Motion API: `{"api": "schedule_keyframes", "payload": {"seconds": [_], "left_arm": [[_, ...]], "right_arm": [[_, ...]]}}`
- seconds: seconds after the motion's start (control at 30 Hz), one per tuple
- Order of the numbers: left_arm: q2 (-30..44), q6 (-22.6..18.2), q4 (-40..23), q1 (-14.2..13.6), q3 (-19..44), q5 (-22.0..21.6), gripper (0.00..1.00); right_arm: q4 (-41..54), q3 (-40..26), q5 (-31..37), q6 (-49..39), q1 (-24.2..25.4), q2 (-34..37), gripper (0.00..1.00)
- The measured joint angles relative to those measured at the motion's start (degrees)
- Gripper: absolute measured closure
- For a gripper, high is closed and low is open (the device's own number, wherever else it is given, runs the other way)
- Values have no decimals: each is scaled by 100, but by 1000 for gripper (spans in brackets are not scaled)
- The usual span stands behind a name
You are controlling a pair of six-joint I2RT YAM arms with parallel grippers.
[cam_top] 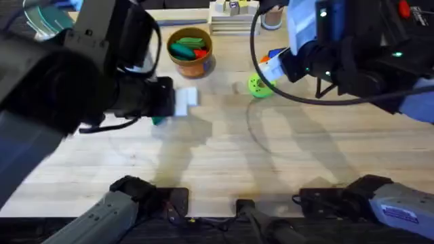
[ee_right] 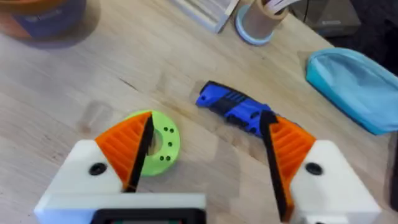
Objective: Pick up the gripper from the table and insert it into the empty holder that is missing its gripper. Then pick up a screw, insert it into the mounting hole, and use the screwdriver to tighten it. Finally, clean up the table by picking up the vegetable and placing it into the bucket.
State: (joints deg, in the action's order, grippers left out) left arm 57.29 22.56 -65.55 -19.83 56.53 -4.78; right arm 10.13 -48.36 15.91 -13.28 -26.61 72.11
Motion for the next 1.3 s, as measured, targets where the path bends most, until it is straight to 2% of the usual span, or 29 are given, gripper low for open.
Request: {"api": "schedule_keyframes", "payload": {"seconds": [0.13,0.2,0.23,0.43,0.63,0.77,0.87,0.93,1.0,1.1,1.17,1.2,1.3], "left_arm": [[591,187,-157,828,0,154,8],[903,-16,-105,1055,0,184,8],[1099,-247,-48,1122,0,198,8],[1940,-1738,328,1140,0,236,8],[2550,-2947,408,1140,0,236,8],[3004,-3425,508,1140,2,234,8],[3417,-3576,520,1140,24,233,17],[3683,-3637,538,1140,26,221,143],[3816,-3710,491,1140,111,254,368],[3841,-3742,494,1138,138,306,654],[3837,-3751,493,1138,143,323,891],[3826,-3774,507,1140,161,303,967],[3835,-3775,510,1140,162,266,986]], "right_arm": [[-7,0,-40,2,0,-236,10],[-7,0,-43,2,0,-306,10],[-7,0,-43,2,0,-322,8],[11,0,-58,2,0,-327,9],[112,0,-58,2,0,-327,9],[157,0,-58,2,0,-327,10],[160,0,-58,2,0,-325,10],[160,0,-58,4,0,-327,9],[163,0,-58,2,0,-327,9],[203,0,-60,2,0,-327,9],[225,0,-58,3,0,-327,9],[226,0,-60,2,0,-327,9],[229,0,-59,2,0,-327,7]]}}
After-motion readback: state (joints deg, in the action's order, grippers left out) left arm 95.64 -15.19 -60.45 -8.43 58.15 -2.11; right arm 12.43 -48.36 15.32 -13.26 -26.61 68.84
